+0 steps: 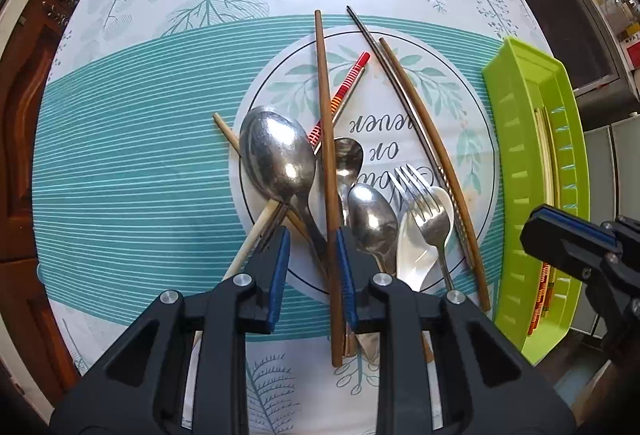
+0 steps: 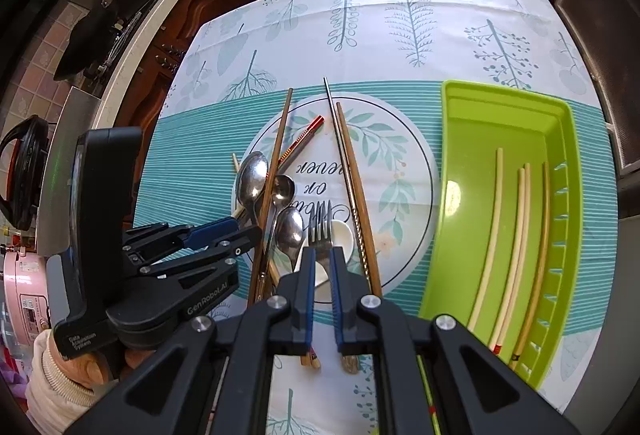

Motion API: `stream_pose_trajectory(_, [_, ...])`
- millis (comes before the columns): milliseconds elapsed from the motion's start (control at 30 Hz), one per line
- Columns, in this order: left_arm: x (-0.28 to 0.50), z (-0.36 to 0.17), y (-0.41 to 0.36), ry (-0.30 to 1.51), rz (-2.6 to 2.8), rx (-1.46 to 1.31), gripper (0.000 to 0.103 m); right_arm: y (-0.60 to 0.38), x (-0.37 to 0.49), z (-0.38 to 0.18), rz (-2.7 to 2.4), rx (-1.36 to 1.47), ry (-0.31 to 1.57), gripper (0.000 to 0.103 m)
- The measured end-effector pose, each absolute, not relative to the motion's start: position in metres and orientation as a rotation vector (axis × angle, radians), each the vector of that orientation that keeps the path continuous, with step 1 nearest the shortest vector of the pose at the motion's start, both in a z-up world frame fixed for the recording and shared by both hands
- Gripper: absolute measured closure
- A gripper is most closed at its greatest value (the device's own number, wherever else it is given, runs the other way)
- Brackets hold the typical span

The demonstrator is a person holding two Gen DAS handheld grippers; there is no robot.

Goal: Organize utensils
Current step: 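Grasp a brown chopstick from the plate with the left tool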

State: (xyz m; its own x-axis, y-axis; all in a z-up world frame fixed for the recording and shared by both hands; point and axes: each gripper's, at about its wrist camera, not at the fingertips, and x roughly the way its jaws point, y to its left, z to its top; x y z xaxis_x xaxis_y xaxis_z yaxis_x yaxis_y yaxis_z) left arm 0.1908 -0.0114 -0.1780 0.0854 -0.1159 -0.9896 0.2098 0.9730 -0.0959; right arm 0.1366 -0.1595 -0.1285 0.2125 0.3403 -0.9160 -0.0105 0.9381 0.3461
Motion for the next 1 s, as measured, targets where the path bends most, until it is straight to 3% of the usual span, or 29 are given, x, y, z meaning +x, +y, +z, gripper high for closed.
stream_pose_trajectory(233, [0.195,-0.183,-0.014,1.488,-0.24,0.064,0.097,-0.162,0.143,-0.139,0.247,0.3,1.357,0.096])
stream_pose_trajectory(1000, [0.175,-0.157,0.002,1.463,-0.253,0.006,0.098,-0.161,0.192,-0.174,0.172,0.247,1.442,0.096])
